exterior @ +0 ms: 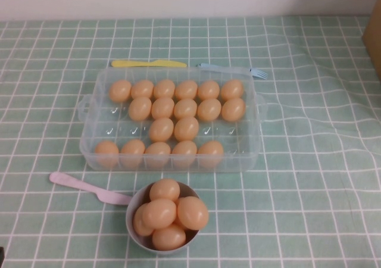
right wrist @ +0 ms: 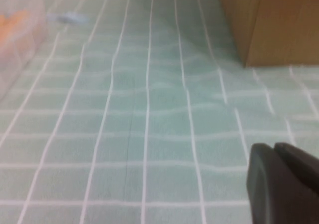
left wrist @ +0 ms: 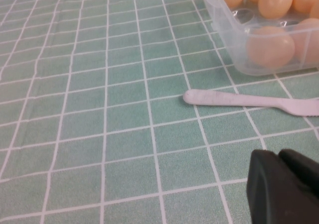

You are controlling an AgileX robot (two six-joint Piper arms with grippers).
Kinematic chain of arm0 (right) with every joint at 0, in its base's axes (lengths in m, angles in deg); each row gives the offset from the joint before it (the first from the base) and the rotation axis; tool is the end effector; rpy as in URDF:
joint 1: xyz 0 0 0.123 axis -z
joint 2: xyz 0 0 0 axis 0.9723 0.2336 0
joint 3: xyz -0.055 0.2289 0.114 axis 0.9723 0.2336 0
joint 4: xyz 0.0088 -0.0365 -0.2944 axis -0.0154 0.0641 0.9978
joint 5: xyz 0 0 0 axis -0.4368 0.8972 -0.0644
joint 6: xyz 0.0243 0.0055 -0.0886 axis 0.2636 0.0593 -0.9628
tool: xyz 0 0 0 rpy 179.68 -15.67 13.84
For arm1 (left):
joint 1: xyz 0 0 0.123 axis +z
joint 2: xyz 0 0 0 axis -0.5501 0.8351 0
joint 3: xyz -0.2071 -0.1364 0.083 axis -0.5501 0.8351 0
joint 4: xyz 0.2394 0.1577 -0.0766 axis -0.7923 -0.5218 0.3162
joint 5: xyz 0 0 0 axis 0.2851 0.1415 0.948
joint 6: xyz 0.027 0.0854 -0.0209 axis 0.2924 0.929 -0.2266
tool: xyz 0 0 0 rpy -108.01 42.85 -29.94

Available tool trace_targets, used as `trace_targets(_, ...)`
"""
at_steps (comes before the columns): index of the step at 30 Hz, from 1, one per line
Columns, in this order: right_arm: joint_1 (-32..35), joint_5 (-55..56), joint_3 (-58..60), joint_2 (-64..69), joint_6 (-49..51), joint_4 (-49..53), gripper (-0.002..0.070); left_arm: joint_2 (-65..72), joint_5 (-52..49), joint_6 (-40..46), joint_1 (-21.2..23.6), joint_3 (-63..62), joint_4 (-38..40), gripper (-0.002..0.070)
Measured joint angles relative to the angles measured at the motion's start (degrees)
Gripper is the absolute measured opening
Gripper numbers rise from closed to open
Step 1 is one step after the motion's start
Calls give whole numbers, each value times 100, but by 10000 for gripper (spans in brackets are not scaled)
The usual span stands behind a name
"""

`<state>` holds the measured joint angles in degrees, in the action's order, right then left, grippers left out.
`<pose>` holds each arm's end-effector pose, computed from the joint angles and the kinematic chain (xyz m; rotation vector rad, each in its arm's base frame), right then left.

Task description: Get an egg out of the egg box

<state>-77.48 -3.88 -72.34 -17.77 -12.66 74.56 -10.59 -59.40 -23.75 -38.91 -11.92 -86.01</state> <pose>0.1237 0.0038 0.1724 0.0172 1.8508 0.0632 0.1222 -0.0129 0.1705 0.1899 1.8635 -0.0096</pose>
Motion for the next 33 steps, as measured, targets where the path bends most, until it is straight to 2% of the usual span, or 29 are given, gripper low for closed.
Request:
trace_targets(4, 0, -258, 0, 0, 0, -35, -18, 0, 0, 0, 0, 0, 0, -4)
trace_targets(33, 0, -271, 0, 0, 0, -48, -18, 0, 0, 0, 0, 0, 0, -4)
